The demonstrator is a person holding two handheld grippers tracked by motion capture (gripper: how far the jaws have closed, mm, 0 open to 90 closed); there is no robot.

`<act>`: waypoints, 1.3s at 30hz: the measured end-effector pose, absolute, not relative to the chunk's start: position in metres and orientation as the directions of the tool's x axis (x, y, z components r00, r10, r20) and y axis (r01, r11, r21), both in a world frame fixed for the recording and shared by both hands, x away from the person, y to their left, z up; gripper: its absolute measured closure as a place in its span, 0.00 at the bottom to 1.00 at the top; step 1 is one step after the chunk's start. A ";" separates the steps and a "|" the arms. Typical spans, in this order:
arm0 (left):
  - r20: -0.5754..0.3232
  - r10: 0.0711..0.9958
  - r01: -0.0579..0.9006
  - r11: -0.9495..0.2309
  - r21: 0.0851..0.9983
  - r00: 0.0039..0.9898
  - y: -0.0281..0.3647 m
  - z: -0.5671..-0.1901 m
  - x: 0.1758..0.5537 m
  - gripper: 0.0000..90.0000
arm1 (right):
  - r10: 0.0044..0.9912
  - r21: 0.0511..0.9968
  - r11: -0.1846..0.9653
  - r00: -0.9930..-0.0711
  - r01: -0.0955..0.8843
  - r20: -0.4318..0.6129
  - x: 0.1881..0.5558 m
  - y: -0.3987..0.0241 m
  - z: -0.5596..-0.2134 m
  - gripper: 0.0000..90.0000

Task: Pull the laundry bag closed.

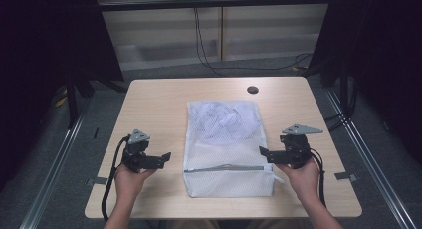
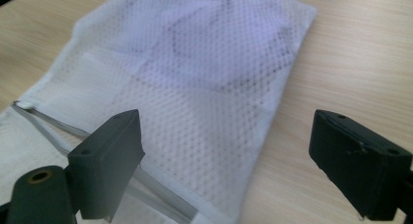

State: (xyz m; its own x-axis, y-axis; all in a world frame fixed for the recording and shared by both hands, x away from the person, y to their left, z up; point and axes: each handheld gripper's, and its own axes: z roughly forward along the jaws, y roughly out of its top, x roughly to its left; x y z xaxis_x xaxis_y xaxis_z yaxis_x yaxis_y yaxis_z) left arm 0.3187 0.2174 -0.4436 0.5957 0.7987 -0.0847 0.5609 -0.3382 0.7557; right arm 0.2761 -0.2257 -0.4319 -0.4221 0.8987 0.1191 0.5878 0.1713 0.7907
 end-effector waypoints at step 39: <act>-0.119 0.739 0.567 -0.392 0.724 0.663 0.205 -0.449 0.318 0.09 | 0.777 0.650 0.251 -0.549 0.718 0.307 0.297 -0.124 -0.447 0.29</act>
State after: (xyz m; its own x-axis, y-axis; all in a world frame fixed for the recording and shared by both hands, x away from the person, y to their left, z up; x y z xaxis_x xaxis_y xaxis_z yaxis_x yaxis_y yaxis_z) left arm 0.3183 0.2051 -0.4488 0.6625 0.7395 -0.1192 0.5674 -0.3916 0.7244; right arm 0.2969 -0.1244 -0.4468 -0.5491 0.7773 0.3071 0.7179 0.2505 0.6495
